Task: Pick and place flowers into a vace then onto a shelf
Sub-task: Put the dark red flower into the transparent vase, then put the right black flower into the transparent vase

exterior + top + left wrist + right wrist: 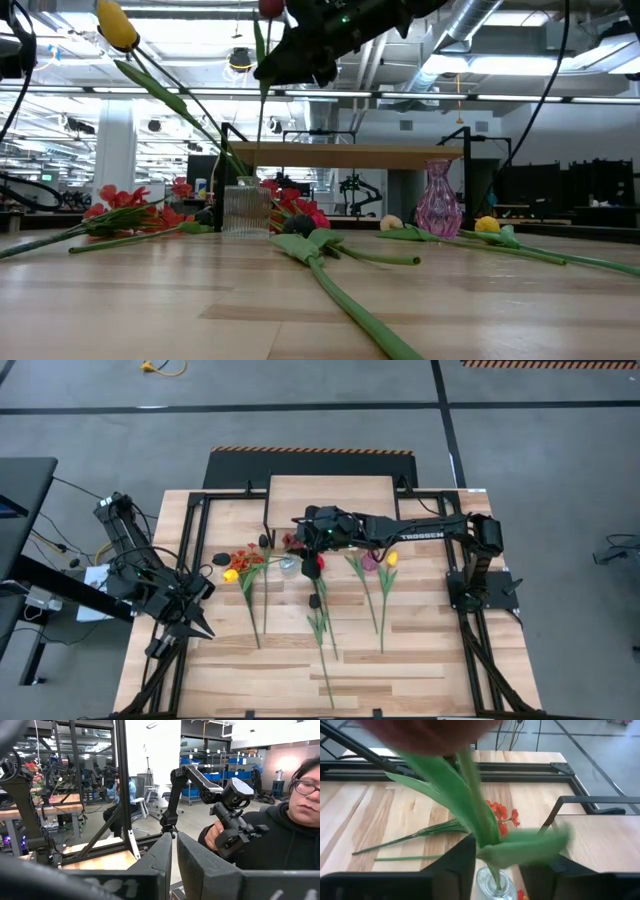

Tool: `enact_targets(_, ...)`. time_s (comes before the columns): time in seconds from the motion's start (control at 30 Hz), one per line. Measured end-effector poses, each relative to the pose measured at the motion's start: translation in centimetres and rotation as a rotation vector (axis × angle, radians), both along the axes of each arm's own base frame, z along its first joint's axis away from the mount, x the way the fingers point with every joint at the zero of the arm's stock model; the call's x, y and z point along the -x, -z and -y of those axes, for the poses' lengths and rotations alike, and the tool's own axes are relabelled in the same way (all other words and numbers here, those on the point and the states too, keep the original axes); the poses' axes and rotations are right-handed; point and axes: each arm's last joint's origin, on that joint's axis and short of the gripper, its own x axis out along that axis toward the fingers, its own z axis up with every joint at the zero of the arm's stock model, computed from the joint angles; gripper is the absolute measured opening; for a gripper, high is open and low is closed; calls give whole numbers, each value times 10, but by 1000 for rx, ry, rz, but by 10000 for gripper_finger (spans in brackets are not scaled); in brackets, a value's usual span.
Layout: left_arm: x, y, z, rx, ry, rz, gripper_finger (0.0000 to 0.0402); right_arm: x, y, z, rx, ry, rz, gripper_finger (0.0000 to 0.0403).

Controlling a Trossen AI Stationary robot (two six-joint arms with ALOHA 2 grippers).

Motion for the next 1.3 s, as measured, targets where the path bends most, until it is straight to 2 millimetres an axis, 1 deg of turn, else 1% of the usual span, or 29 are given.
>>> enact_targets(0.17, 0, 0, 0, 0, -1, 0, 16, 1, 1, 0, -2, 1, -14, 185)
enact_targets(0.37, 0, 0, 0, 0, -2, 0, 16, 4, -2, 2, -11, 7, -101, 208)
enact_targets(0.6, 0, 0, 0, 0, -2, 0, 16, 8, -5, 3, -3, 14, -178, 214)
enact_targets(0.97, 0, 0, 0, 3, -1, -2, 16, 14, 1, 9, -13, 30, -268, 214)
enact_targets(1.2, 0, 0, 0, 4, -1, -2, 16, 15, 1, 10, -15, 33, -278, 214)
enact_targets(1.3, 0, 0, 0, 4, -1, -2, 16, 20, -4, 12, -21, 43, -281, 214)
